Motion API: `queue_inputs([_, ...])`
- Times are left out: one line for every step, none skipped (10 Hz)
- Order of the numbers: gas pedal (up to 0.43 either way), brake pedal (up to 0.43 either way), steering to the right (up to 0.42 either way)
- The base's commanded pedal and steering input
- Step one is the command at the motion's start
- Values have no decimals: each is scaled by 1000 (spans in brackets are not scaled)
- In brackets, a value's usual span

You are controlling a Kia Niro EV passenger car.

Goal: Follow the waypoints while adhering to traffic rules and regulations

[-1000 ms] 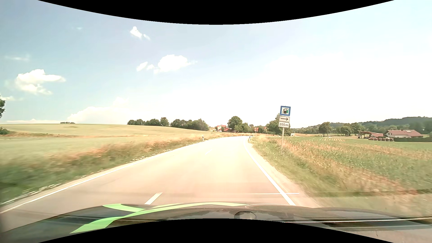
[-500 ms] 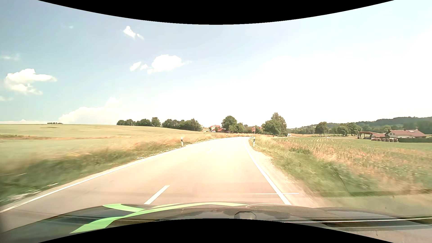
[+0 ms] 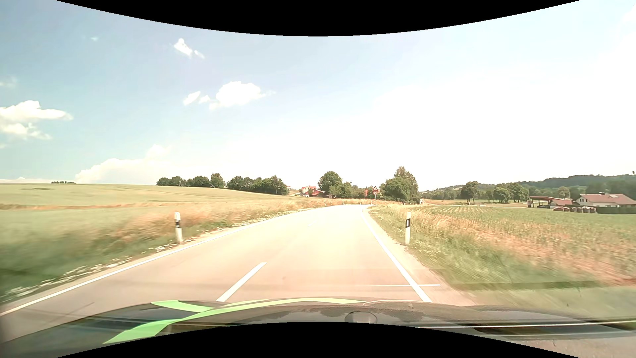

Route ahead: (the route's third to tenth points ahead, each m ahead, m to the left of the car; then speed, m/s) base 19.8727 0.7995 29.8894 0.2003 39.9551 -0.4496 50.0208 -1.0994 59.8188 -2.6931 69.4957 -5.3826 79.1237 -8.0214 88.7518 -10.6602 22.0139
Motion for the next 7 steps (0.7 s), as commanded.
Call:
queue_inputs([197,0,12])
queue_inputs([150,0,12])
queue_inputs([138,0,12])
queue_inputs([130,0,12])
queue_inputs([130,0,12])
queue_inputs([130,0,12])
queue_inputs([150,0,12])
